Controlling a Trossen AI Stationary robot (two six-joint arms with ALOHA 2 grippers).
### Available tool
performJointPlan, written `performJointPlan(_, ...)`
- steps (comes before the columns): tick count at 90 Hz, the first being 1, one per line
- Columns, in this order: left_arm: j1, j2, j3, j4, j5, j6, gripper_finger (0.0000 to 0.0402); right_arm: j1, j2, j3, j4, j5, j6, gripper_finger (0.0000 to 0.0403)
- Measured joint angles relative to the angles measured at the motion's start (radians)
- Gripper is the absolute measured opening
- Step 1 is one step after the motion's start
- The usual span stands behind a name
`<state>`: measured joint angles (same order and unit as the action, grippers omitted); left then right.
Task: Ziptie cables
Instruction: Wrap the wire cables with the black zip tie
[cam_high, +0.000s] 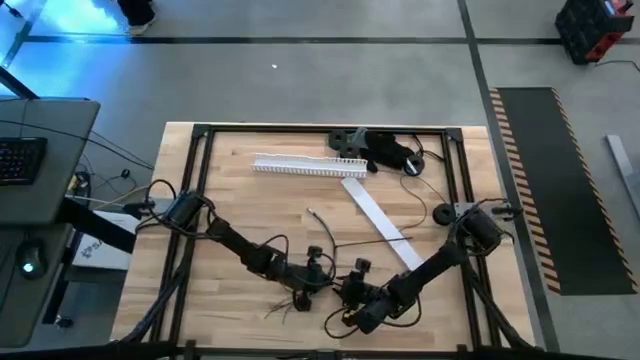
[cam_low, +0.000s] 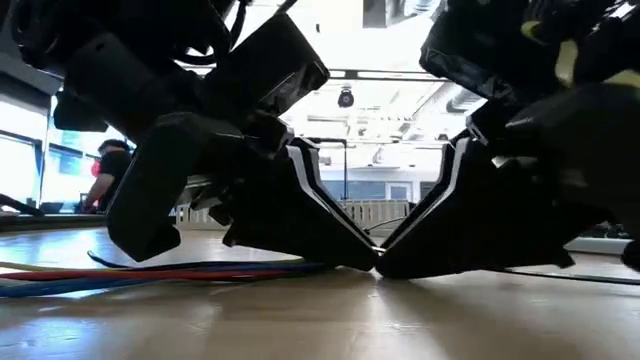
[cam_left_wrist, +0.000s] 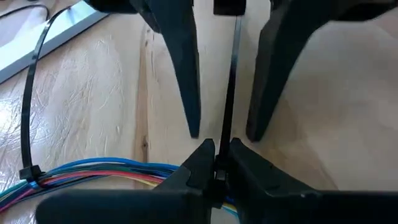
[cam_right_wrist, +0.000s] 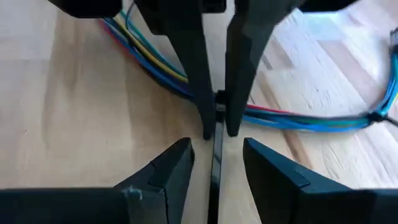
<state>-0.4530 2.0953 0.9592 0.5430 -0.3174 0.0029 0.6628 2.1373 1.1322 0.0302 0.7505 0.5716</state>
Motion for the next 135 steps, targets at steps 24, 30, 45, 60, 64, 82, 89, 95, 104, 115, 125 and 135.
performJointPlan(24,-0.001,-0.001,0.000,0.000,0.028,-0.009,0.0029,-0.002,0.006,0.002,0.007,-0.022,-0.026,0.0041)
performJointPlan(30,-0.001,-0.003,0.000,-0.003,0.030,-0.010,0.0032,-0.004,0.006,0.002,0.003,-0.037,-0.005,0.0012)
performJointPlan(45,-0.011,-0.019,-0.001,-0.023,0.023,0.010,0.0055,-0.004,0.007,0.002,-0.004,-0.049,0.049,0.0003)
performJointPlan(60,-0.015,-0.026,-0.001,-0.032,0.043,0.043,0.0079,-0.005,0.008,0.001,-0.004,-0.051,0.057,0.0001)
performJointPlan(64,-0.015,-0.022,-0.001,-0.032,0.043,0.043,0.0082,-0.005,0.008,0.001,-0.003,-0.051,0.057,0.0001)
performJointPlan(82,-0.015,-0.016,-0.001,-0.032,0.032,0.019,0.0057,-0.005,0.008,0.000,-0.002,-0.051,0.057,0.0000)
performJointPlan(89,-0.019,-0.015,-0.001,-0.032,0.012,0.017,0.0032,0.002,0.009,0.000,-0.002,-0.046,0.058,0.0000)
performJointPlan(95,-0.021,-0.015,-0.001,-0.029,0.007,0.017,0.0015,0.003,0.009,0.000,-0.003,-0.045,0.059,0.0000)
performJointPlan(104,-0.024,-0.015,-0.001,-0.029,0.001,0.001,0.0008,0.010,0.010,-0.001,-0.004,-0.046,0.067,0.0000)
performJointPlan(115,-0.034,-0.015,0.000,-0.036,-0.020,0.001,0.0013,0.022,0.009,0.001,-0.030,-0.051,0.144,0.0000)
performJointPlan(125,-0.040,-0.033,-0.016,-0.048,-0.026,-0.010,0.0013,0.044,0.009,0.003,-0.068,-0.055,0.234,0.0000)
performJointPlan(135,-0.044,-0.053,-0.048,-0.041,-0.028,-0.044,0.0013,0.069,0.009,0.003,-0.085,-0.047,0.296,0.0000)
